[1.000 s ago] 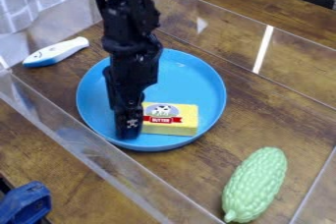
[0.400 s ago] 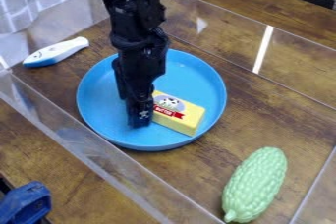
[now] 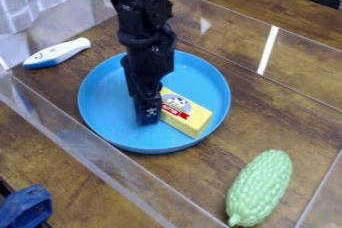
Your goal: Put the yellow brick in the blue tray
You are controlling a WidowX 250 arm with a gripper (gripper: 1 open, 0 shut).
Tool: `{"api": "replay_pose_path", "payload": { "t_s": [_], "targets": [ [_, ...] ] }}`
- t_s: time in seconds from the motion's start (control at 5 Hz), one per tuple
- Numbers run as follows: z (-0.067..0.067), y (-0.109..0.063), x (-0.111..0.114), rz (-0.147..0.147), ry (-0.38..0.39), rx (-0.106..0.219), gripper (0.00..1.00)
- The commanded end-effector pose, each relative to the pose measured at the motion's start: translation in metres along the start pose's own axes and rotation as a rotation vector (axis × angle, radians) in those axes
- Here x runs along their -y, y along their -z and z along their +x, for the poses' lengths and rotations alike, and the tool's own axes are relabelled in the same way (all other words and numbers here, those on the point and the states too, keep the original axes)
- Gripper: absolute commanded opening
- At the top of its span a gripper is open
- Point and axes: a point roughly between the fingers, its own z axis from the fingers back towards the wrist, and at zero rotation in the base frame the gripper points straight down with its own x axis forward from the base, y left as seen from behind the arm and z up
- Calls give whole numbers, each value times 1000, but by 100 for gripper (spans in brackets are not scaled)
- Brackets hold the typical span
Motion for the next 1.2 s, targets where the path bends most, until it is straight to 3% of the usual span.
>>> {"api": "replay_pose_path", "payload": {
  "t_s": [0.0,0.4,0.6,1.0],
  "targets": [
    [9,-7,-11,25,41,35,100],
    [11,-3,-10,42,71,64,100],
    [13,-23,-15,56,57,77,100],
    [14,-56,0,94,26,104,100]
  ]
}}
